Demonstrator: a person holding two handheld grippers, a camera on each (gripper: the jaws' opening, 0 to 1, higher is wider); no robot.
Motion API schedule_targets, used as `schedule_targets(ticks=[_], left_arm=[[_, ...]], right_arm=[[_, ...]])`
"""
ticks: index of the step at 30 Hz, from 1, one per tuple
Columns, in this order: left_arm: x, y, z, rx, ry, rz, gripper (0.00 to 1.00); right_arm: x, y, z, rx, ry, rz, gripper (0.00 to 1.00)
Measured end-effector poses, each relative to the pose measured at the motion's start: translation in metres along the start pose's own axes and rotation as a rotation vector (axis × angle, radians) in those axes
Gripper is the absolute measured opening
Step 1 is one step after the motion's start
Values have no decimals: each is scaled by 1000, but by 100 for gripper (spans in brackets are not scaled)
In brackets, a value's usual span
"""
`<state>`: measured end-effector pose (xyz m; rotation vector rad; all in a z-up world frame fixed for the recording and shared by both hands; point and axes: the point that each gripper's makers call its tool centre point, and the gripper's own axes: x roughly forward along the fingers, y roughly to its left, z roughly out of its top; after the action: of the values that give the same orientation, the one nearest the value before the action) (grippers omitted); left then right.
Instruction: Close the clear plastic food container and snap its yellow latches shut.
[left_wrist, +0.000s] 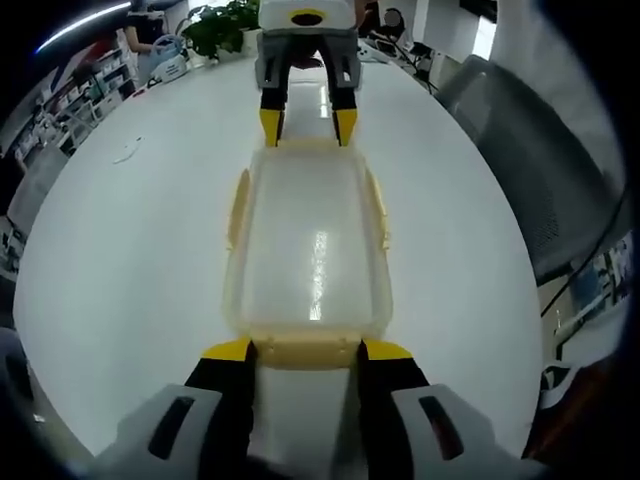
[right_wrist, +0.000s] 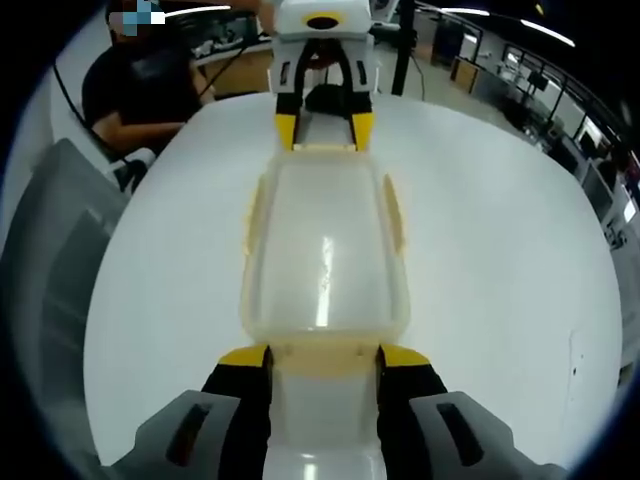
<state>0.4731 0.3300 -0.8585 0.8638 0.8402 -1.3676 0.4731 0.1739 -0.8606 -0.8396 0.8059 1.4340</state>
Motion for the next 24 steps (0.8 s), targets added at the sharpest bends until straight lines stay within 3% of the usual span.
schedule_targets(ticks=[24], left_arm=[[-4, -3, -1, -83, -39, 57, 39]], right_arm=[[0, 0, -1, 0, 17, 3, 40]])
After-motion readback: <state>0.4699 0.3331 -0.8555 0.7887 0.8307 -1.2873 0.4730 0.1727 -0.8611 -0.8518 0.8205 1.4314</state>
